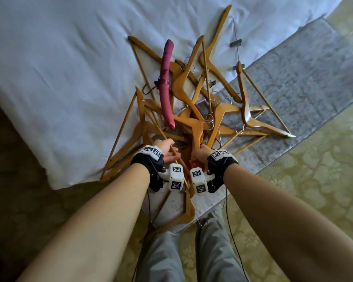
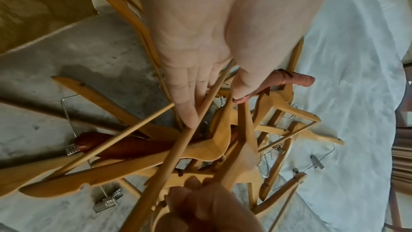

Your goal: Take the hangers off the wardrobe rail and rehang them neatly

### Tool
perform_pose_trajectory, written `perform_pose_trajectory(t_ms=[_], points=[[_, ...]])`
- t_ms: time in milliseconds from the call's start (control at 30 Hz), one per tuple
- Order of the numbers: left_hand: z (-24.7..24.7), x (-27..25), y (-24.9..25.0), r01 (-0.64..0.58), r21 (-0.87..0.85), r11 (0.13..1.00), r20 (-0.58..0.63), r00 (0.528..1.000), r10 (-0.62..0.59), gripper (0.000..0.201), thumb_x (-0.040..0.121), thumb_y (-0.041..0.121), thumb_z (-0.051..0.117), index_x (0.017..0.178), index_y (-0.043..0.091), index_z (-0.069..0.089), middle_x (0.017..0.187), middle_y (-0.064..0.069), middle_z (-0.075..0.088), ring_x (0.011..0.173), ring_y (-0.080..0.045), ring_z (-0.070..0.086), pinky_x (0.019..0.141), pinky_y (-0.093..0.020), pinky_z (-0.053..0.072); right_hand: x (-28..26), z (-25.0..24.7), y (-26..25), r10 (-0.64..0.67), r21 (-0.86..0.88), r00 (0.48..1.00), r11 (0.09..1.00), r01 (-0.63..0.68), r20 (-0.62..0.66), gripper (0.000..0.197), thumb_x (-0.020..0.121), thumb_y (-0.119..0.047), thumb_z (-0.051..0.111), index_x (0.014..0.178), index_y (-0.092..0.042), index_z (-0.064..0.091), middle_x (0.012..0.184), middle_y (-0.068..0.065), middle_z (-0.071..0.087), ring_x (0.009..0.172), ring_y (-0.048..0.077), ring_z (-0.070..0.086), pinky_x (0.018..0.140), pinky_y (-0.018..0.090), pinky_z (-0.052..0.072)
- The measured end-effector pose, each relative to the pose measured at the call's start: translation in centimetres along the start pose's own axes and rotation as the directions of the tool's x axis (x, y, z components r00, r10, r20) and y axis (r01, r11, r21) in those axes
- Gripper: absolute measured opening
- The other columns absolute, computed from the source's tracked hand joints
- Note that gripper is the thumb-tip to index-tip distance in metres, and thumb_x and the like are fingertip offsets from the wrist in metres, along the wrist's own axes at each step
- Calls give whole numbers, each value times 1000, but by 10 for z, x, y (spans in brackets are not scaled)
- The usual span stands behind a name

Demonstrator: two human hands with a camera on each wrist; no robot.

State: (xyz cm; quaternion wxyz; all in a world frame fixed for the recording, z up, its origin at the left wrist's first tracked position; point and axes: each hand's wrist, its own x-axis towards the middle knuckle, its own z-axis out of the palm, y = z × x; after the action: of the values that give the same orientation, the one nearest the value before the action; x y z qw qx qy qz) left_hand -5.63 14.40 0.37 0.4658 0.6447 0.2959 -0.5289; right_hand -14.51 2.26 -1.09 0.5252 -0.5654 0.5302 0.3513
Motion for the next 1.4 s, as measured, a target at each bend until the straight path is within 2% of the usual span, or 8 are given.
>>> perform_pose_trajectory(t_ms=[167, 400, 600, 767, 967, 1067, 1267, 1400], points=[[7, -24, 15, -52, 51, 997, 43, 998, 50, 24, 99, 16, 46, 116, 0, 51, 108, -19, 62, 97, -32, 65, 75, -37, 57, -13, -32, -1, -85, -160, 992, 985, 69, -94, 42, 72, -11, 62, 112, -8, 51, 89, 17, 70, 63, 28, 66, 56, 39, 59], [24, -73, 46, -234, 141, 962, 8, 972, 235, 21, 99, 17, 44, 115, 8, 54, 85, -3, 59, 68, -18, 58, 53, -33, 53, -87, -88, -12, -319, -520, 912, 841, 147, -258, 33, 90, -19, 54, 120, -21, 40, 90, 6, 57, 76, 22, 60, 66, 35, 52], [44, -133, 59, -345, 175, 922, -21, 935, 354, 13, 97, 14, 44, 94, 10, 55, 77, -3, 58, 65, -18, 57, 56, -32, 51, -136, -126, -22, -556, -755, 787, 628, 187, -268, 22, 95, -14, 47, 115, -22, 50, 86, 2, 53, 74, 20, 55, 71, 37, 51], [60, -188, 57, -416, 113, 902, -68, 903, 425, 18, 88, 7, 45, 71, 9, 52, 51, -2, 51, 43, -18, 46, 45, -26, 39, -185, -158, -37, -712, -871, 689, 417, 261, -135, 13, 94, -16, 47, 100, -23, 56, 84, 2, 56, 76, 21, 59, 76, 38, 55], [83, -275, 48, -489, 24, 872, -100, 866, 489, 14, 86, 20, 60, 82, 7, 62, 85, -14, 61, 79, -28, 56, 76, -45, 49, -250, -180, -53, -824, -856, 566, 284, 433, 12, 16, 90, -13, 51, 99, -26, 54, 81, 0, 58, 62, 16, 51, 58, 26, 43], [81, -325, 44, -537, -26, 843, -101, 840, 532, 19, 91, 22, 62, 78, 9, 58, 78, -10, 65, 72, -26, 58, 71, -37, 52, -289, -174, -61, -869, -832, 487, 207, 515, 86, 18, 89, -11, 50, 101, -24, 54, 90, 4, 59, 75, 24, 56, 71, 35, 52], [45, -411, 43, -676, -121, 727, -213, 733, 646, 30, 90, 33, 65, 100, 6, 61, 100, -13, 65, 91, -28, 62, 85, -43, 52, -375, -138, -91, -922, -778, 306, 7, 628, 239, 28, 83, -6, 50, 100, -28, 54, 82, -1, 56, 69, 22, 57, 54, 25, 39], [7, -460, 23, -761, -233, 605, -356, 646, 675, 25, 90, 32, 66, 98, 8, 63, 97, -8, 66, 92, -24, 64, 75, -36, 53, -434, -86, -105, -911, -720, 183, -156, 677, 370, 32, 81, -7, 54, 108, -25, 55, 94, 5, 62, 83, 27, 60, 62, 26, 42]])
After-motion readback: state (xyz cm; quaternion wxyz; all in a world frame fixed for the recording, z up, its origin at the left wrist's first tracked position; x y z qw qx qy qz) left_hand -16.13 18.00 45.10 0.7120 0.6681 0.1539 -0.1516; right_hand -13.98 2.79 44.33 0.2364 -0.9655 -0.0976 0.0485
